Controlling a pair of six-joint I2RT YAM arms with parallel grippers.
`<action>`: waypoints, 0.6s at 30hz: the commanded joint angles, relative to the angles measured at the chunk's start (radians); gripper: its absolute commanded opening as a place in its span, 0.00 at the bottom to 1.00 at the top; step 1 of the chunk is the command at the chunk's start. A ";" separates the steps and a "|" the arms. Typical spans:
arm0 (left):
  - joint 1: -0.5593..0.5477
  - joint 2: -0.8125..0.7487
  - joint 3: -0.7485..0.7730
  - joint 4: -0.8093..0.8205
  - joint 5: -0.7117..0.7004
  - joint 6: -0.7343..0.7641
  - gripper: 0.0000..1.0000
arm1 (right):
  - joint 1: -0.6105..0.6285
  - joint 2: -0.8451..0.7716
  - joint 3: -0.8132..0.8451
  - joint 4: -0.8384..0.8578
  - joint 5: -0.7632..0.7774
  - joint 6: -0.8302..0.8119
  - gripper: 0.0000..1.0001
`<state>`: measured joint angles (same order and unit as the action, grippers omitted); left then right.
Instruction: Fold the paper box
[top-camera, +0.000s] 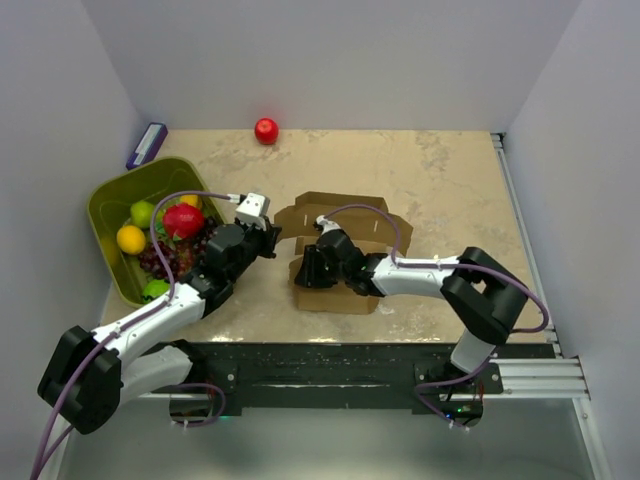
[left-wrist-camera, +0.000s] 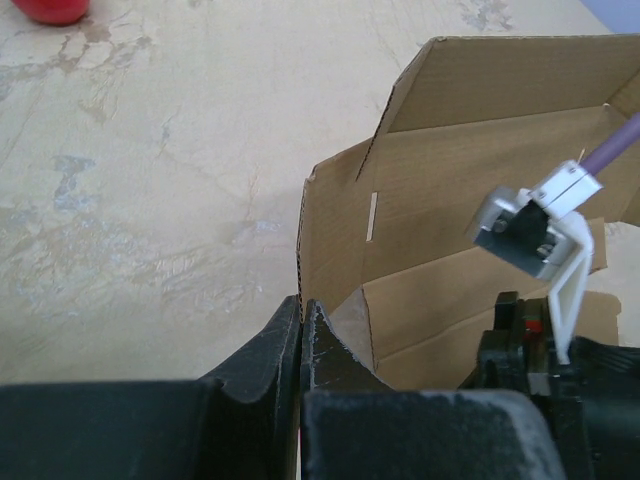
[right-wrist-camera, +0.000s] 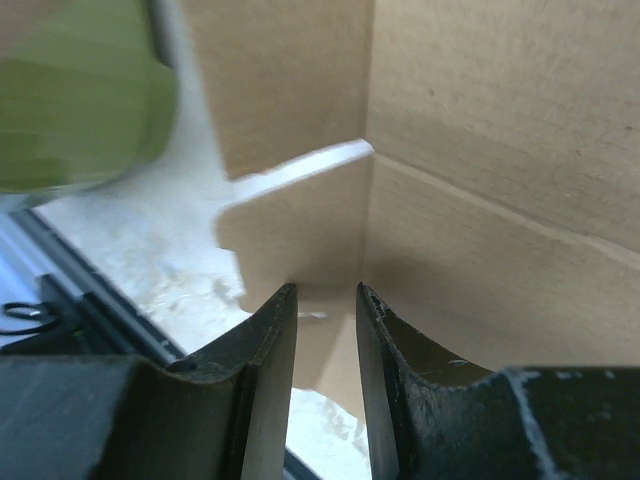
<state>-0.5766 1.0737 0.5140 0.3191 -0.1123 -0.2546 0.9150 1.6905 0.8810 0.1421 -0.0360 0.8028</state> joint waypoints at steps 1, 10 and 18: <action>-0.003 -0.021 -0.003 0.037 0.022 -0.038 0.00 | 0.021 0.038 0.065 -0.065 0.131 0.006 0.34; -0.005 -0.041 -0.045 0.067 0.062 -0.080 0.00 | 0.054 0.095 0.125 -0.191 0.401 0.026 0.44; -0.005 -0.061 -0.066 0.074 0.077 -0.077 0.00 | 0.079 0.144 0.139 -0.233 0.522 0.041 0.44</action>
<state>-0.5766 1.0485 0.4698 0.3523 -0.0685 -0.3222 0.9966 1.7870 0.9955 -0.0311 0.3386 0.8299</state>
